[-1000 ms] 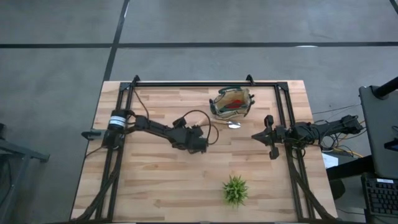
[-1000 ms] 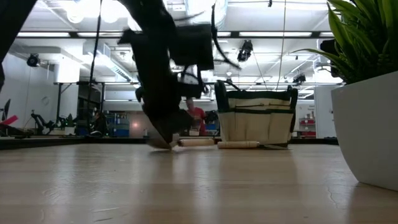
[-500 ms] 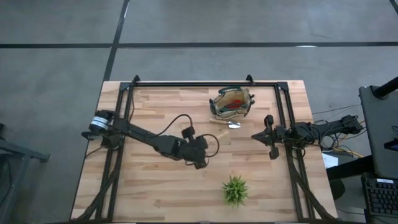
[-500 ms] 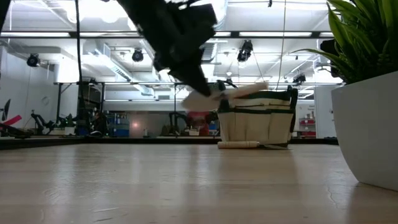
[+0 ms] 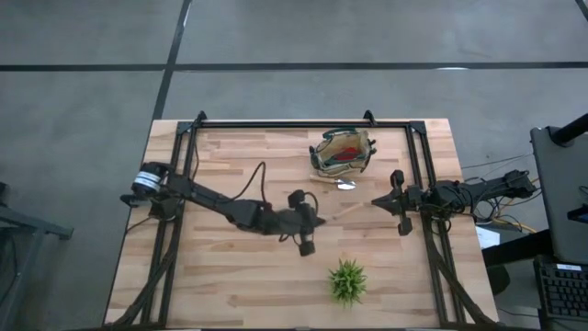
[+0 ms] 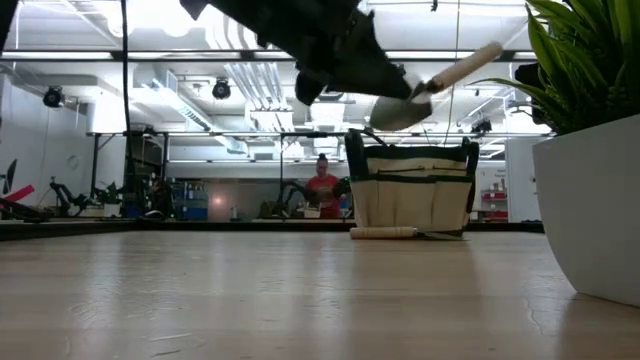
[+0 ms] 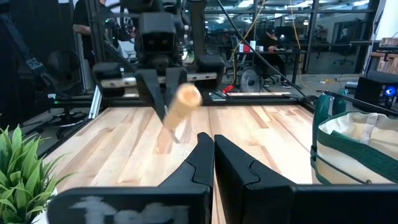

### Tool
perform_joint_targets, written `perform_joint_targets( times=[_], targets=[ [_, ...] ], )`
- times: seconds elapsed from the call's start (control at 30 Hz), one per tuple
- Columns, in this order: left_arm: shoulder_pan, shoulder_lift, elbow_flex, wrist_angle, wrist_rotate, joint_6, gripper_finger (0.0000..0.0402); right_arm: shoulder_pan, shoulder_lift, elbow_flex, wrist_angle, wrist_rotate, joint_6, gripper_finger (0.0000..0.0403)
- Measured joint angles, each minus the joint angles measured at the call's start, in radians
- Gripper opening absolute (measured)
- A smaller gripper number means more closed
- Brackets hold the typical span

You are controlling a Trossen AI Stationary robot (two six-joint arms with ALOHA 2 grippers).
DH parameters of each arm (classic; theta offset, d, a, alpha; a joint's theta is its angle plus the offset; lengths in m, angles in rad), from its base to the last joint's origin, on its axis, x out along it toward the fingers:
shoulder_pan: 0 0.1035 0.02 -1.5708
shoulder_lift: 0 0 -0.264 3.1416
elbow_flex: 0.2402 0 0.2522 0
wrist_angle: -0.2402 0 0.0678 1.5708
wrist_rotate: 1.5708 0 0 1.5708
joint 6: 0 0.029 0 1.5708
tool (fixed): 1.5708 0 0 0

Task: Pick & Place Garden tools in Gardening bag
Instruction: Put the brown trowel into the gardening bag

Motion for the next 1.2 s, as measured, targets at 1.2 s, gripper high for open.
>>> perform_joint_targets(
  times=[1.2],
  targets=[
    [0.307,-0.001,0.001,0.542,0.68,-0.545,0.0002,0.039,0.144,0.081,0.233,-0.1,-0.126,0.0008]
  ],
)
